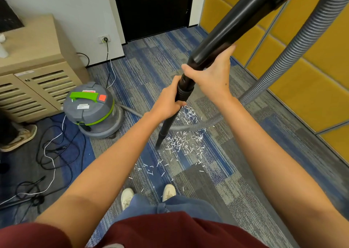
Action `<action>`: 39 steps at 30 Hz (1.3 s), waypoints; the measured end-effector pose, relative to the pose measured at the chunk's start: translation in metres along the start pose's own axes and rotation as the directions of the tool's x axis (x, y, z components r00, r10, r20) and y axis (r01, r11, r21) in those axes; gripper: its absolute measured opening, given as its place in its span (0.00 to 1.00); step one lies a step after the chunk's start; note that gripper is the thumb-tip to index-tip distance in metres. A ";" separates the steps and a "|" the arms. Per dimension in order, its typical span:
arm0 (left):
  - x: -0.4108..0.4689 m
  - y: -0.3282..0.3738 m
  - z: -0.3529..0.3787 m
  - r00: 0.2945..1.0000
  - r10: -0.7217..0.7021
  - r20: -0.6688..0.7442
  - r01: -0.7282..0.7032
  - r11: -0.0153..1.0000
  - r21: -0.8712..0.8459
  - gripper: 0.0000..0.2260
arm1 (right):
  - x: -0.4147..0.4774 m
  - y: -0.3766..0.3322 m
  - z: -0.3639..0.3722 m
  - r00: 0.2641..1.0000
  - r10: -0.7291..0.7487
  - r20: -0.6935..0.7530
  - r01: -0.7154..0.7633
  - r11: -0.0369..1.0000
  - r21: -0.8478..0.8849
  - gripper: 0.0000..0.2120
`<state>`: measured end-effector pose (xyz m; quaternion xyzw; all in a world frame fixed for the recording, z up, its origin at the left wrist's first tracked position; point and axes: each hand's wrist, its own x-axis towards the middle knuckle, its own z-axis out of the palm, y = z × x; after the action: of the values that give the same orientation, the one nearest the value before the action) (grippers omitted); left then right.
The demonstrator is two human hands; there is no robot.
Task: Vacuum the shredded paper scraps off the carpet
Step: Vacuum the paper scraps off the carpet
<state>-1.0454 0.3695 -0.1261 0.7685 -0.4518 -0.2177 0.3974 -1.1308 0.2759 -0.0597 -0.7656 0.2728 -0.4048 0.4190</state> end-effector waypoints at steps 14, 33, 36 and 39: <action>0.002 0.001 0.030 0.997 -0.041 0.058 0.043 0.998 -0.034 0.27 | -0.010 0.020 -0.018 0.998 0.065 -0.001 -0.065 0.998 -0.025 0.41; -0.017 0.010 0.016 0.998 -0.059 0.027 0.060 0.997 -0.039 0.29 | -0.007 -0.002 -0.019 0.994 0.023 0.107 -0.019 0.999 -0.041 0.47; -0.026 -0.004 0.003 0.995 -0.094 -0.020 0.093 0.995 -0.028 0.31 | -0.012 -0.009 -0.003 0.984 0.035 0.175 -0.028 0.999 -0.039 0.49; -0.038 -0.018 -0.012 0.990 -0.127 -0.066 0.127 0.992 -0.016 0.32 | -0.018 -0.017 0.018 0.975 0.039 0.218 -0.031 0.999 -0.040 0.48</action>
<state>-1.0468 0.4120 -0.1346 0.8002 -0.3871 -0.2192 0.4021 -1.1237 0.3059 -0.0581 -0.8082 0.2458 -0.3055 0.4393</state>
